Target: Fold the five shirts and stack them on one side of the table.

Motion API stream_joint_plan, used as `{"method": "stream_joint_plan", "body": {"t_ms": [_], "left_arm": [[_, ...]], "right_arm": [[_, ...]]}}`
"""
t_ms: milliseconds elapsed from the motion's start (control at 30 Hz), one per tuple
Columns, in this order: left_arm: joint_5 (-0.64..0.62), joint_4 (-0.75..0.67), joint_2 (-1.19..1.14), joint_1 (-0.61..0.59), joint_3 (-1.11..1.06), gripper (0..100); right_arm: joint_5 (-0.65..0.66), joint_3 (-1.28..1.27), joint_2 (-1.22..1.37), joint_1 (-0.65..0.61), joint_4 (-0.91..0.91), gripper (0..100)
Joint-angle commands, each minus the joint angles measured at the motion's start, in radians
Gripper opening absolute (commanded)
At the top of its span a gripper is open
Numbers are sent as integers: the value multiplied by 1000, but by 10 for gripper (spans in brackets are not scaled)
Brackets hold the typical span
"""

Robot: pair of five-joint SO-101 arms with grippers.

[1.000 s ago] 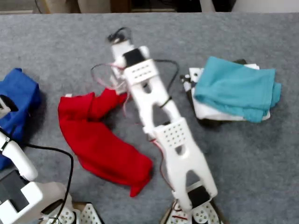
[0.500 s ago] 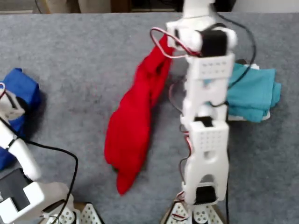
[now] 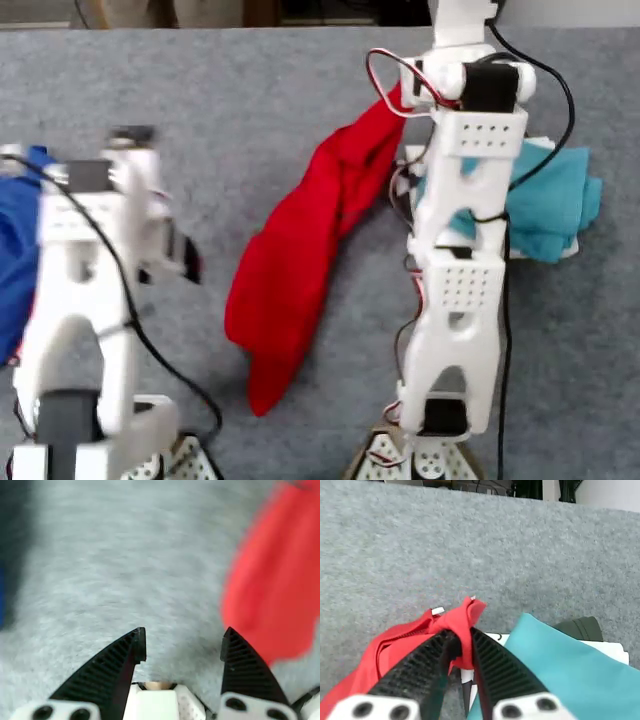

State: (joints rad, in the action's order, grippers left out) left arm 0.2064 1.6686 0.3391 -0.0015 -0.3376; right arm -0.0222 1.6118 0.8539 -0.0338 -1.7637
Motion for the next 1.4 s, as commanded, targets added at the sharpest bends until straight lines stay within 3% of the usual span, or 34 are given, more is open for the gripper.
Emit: {"method": "stream_joint_plan", "body": {"t_ms": [0,100,200,400,833,1133,1367], "left_arm": [[-12,2,153,229,-77,246],[-12,-37,246,374,-195,245],[-26,-175,311,493,-351,212],[-129,-402,348,545,-488,184],[-160,-446,236,706,-528,257],[-163,-562,108,617,-519,210],[-158,-431,108,585,-376,156]], "right_arm": [[14,30,2,13,26,2],[17,30,12,13,32,2],[61,30,13,18,29,2],[68,30,16,31,28,2],[69,28,15,28,31,2],[69,28,16,28,32,2],[69,28,16,28,32,2]]}}
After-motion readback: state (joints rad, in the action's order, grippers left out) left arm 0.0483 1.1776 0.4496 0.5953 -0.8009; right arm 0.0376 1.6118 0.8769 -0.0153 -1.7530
